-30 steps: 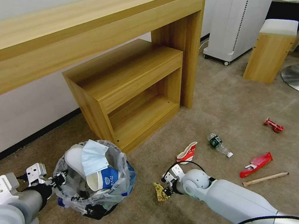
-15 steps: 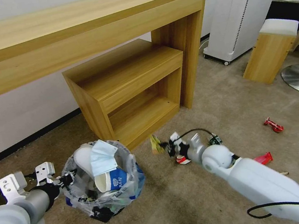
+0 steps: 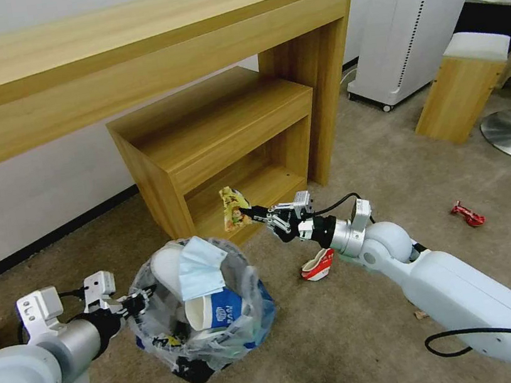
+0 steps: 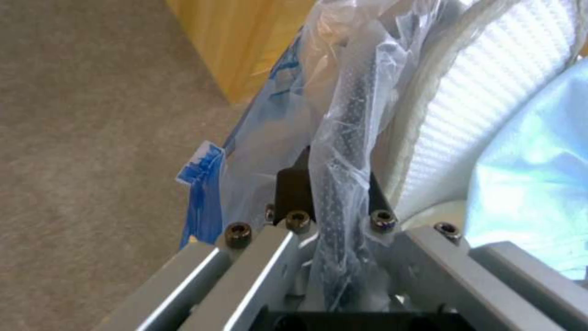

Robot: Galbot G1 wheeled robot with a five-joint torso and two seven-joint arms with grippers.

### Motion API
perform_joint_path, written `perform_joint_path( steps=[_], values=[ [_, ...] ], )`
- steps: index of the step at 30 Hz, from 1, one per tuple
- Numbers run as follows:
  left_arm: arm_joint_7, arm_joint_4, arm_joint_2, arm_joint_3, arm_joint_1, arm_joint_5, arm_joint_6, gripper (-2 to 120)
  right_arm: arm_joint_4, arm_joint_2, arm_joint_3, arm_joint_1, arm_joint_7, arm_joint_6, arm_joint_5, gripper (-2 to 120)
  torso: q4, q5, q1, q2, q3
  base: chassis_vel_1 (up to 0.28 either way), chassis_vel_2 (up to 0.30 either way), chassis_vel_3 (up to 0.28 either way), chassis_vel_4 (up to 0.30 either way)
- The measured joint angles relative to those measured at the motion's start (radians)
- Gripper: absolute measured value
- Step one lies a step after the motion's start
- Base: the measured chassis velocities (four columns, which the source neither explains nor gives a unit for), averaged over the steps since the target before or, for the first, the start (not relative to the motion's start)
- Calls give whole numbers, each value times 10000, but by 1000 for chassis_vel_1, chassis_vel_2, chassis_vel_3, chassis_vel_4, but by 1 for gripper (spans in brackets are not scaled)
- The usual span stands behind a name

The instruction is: Pick up the trash bin and place the garbage on the floor into it.

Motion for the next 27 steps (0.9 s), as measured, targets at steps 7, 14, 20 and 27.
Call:
perform_joint_path(
  steps=[7, 14, 20, 27],
  values=[
    [203, -97, -22, 107, -64, 6, 4, 1, -153, 279, -410, 140, -696, 213, 93, 0, 1, 0, 0, 0, 0, 0, 0, 0, 0],
    [232, -171, 16, 117, -76, 16, 7, 1, -545, 606, -1008, 303, -1226, 291, -236, 0, 1, -1, 0, 0, 0, 0, 0, 0, 0],
    [218, -175, 72, 76, -31, 48, 15, 1, -750, 763, -1335, 368, -1515, 378, -479, 0, 1, 0, 0, 0, 0, 0, 0, 0, 0],
    [217, -123, 92, 65, -18, 87, 16, 1, -724, 743, -1314, 385, -1789, 392, -507, 0, 1, -1, 0, 0, 0, 0, 0, 0, 0]
  ],
)
